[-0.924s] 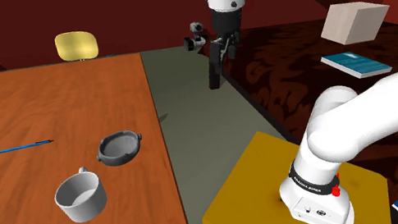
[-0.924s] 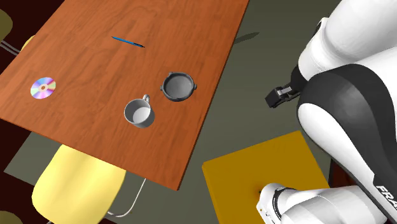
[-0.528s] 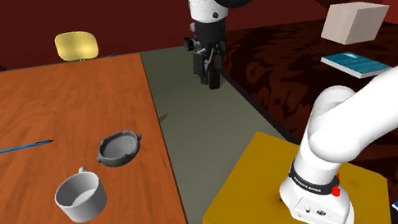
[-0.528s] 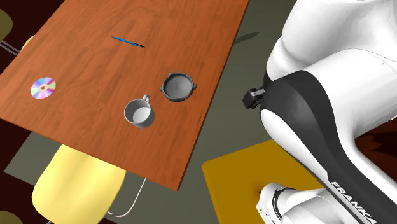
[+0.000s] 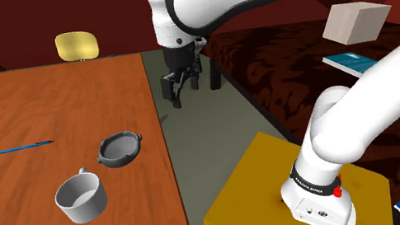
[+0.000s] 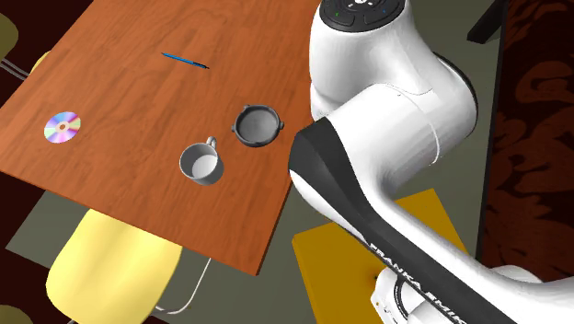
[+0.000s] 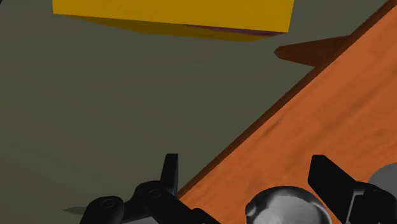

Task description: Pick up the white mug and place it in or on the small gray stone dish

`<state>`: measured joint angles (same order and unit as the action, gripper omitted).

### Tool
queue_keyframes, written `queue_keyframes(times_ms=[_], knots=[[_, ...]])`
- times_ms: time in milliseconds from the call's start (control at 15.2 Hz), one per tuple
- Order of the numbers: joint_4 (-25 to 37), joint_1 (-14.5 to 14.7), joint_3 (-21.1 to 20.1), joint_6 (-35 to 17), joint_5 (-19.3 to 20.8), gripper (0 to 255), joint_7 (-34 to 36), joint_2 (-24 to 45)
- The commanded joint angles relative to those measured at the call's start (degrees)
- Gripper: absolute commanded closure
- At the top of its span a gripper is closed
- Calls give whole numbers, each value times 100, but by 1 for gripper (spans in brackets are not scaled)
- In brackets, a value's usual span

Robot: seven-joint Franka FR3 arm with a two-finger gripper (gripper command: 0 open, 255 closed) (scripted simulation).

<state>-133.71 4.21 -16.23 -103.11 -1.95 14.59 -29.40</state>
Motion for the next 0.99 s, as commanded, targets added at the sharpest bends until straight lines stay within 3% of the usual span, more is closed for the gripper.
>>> queue_keyframes(times_ms=[0,462,924], knots=[[146,42,-207,-145,-55,0,258,323],[939,141,-872,-540,38,0,1171,1656],[2065,366,-1363,-708,550,0,2171,3201]])
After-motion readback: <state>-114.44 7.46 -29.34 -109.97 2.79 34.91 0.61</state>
